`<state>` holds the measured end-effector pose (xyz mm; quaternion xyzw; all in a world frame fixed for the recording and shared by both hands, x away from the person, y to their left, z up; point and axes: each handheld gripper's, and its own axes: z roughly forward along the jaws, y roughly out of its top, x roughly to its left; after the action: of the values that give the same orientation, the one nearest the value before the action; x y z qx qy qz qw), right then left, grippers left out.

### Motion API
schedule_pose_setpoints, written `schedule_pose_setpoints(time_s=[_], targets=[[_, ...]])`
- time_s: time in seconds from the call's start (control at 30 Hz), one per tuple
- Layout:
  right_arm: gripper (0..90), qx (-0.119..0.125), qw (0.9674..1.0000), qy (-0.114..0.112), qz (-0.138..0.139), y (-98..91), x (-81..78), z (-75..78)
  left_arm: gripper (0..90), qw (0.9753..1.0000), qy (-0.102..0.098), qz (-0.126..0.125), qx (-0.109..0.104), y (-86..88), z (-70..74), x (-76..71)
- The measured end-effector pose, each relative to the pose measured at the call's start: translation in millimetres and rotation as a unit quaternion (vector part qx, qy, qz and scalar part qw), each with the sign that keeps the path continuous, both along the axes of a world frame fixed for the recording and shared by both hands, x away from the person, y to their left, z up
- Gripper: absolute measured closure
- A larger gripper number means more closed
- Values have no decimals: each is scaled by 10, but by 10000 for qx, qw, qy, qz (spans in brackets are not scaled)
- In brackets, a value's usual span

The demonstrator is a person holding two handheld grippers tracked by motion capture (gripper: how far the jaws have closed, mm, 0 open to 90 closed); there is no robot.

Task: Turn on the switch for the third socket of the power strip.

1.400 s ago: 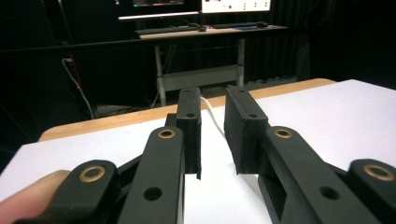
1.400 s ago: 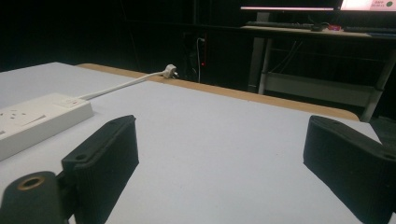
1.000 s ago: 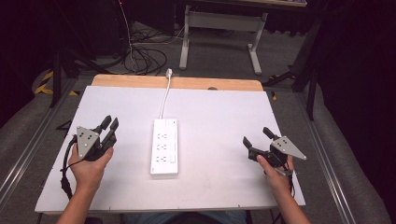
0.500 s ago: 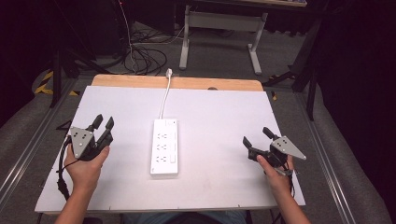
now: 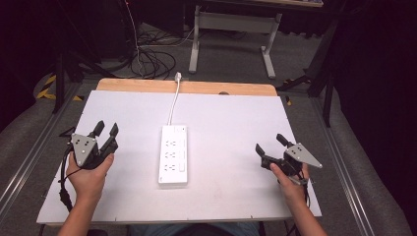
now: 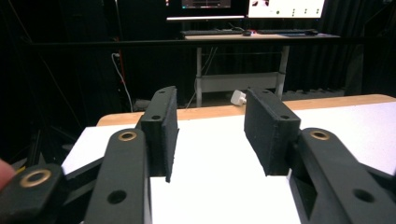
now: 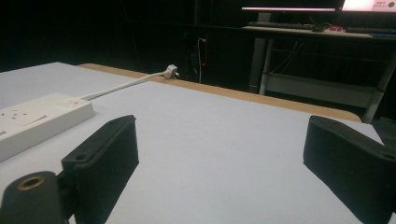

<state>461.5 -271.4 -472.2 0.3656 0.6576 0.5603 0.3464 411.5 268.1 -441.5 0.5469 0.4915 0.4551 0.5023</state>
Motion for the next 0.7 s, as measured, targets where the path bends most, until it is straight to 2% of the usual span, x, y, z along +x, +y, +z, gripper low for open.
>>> schedule_pose_setpoints(time_s=[0.27,0.53,0.7], targets=[[107,-4,10000,-5,1,2,2,0,440,9998,79,156,-43,-15,9,21],[107,2,10000,-3,-1,1,0,2,257,9993,179,311,-36,-50,10,47],[107,2,10000,-2,0,0,0,2,146,9995,182,245,-6,-70,4,57]])
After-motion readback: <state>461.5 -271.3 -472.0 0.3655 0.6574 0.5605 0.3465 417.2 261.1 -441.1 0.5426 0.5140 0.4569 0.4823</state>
